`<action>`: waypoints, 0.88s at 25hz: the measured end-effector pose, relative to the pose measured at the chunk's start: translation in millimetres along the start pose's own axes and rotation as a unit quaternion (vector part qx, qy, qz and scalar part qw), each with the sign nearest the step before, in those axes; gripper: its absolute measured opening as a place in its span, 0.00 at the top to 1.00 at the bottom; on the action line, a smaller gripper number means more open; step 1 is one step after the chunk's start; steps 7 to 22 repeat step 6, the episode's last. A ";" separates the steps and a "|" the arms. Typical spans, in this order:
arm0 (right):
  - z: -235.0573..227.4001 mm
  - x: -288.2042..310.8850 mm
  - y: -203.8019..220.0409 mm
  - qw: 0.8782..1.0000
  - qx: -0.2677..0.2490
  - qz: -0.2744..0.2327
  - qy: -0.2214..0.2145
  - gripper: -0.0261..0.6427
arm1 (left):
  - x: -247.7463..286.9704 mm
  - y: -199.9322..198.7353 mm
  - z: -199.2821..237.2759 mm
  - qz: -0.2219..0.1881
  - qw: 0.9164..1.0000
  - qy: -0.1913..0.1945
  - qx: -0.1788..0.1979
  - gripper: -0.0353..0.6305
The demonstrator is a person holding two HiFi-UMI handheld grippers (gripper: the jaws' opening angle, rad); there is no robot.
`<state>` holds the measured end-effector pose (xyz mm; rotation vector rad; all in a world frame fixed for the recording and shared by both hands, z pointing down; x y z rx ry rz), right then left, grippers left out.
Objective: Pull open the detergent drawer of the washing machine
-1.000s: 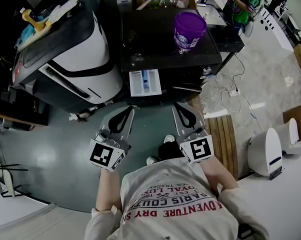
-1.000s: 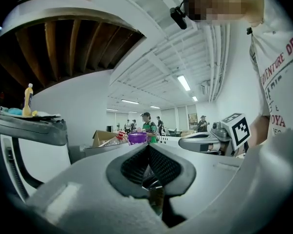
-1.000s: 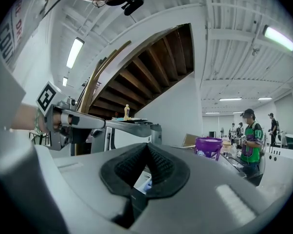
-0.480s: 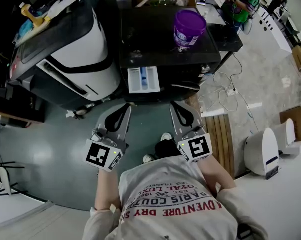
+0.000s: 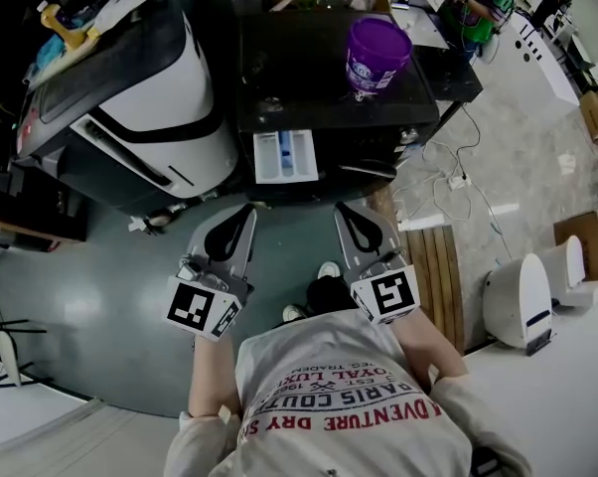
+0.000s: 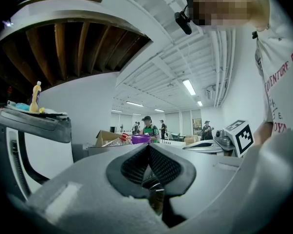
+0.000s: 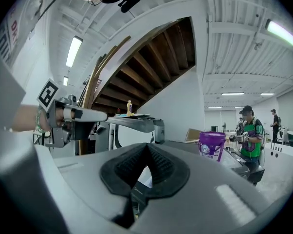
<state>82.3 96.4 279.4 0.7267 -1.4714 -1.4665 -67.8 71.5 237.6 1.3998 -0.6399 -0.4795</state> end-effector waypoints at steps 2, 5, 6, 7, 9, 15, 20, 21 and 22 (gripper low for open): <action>-0.3 0.0 1.2 1.000 0.001 0.002 0.001 0.96 | 0.6 3.4 0.4 0.000 1.000 0.001 -0.006 0.96; -1.4 0.3 3.3 1.000 0.011 0.002 0.005 0.96 | 0.5 8.6 2.3 0.003 1.000 -0.001 -0.012 0.96; -1.8 0.5 3.6 1.000 0.014 0.002 0.006 0.96 | 0.4 10.2 3.1 0.004 1.000 -0.002 -0.014 0.96; -1.8 0.5 3.6 1.000 0.014 0.002 0.006 0.96 | 0.4 10.2 3.1 0.004 1.000 -0.002 -0.014 0.96; -1.8 0.5 3.6 1.000 0.014 0.002 0.006 0.96 | 0.4 10.2 3.1 0.004 1.000 -0.002 -0.014 0.96; -1.8 0.5 3.6 1.000 0.014 0.002 0.006 0.96 | 0.4 10.2 3.1 0.004 1.000 -0.002 -0.014 0.96; -1.8 0.5 3.6 1.000 0.014 0.002 0.006 0.96 | 0.4 10.2 3.1 0.004 1.000 -0.002 -0.014 0.96; -1.8 0.5 3.6 1.000 0.014 0.002 0.006 0.96 | 0.4 10.2 3.1 0.004 1.000 -0.002 -0.014 0.96; -1.8 0.5 3.6 1.000 0.014 0.002 0.006 0.96 | 0.4 10.2 3.1 0.004 1.000 -0.002 -0.014 0.96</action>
Point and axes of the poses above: the fingertips, and each gripper's own axes: x forward along the fingers, z to its left, y out of its underside, the point moved 2 cm from there along -x, backward along the fingers, and after that the axes turned 7 degrees about z, right-handed, at the moved point
